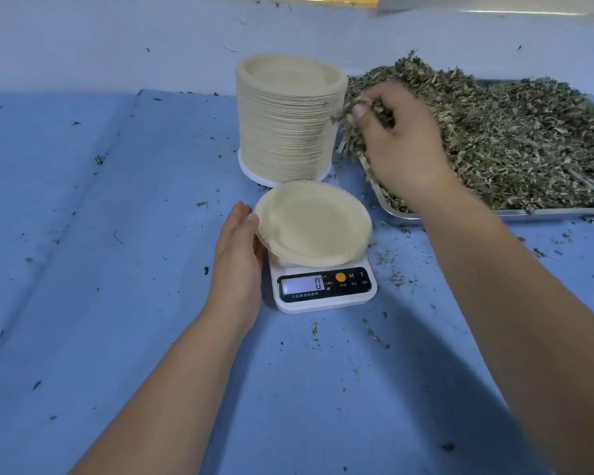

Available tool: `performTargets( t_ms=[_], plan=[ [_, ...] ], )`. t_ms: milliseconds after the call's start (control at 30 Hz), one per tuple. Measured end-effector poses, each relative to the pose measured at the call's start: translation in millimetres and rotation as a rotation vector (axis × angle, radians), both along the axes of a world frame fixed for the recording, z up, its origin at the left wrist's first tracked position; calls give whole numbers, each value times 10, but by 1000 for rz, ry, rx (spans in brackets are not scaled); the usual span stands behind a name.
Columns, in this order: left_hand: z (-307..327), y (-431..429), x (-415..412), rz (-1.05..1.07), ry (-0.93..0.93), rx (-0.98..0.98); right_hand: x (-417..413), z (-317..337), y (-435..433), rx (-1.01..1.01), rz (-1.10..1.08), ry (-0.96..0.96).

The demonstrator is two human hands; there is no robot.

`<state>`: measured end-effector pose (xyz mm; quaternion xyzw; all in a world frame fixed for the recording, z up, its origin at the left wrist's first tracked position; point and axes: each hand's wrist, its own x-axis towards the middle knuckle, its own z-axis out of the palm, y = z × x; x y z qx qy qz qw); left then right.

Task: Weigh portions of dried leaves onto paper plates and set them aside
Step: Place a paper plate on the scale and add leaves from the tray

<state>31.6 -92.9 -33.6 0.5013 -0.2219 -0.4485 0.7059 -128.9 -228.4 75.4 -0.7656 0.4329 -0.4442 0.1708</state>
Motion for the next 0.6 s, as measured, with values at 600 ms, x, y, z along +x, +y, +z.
performTargets(
  t_ms=[600],
  plan=[
    [32, -7, 6, -37, -69, 13, -188, -533, 134, 118, 96, -2]
  ],
)
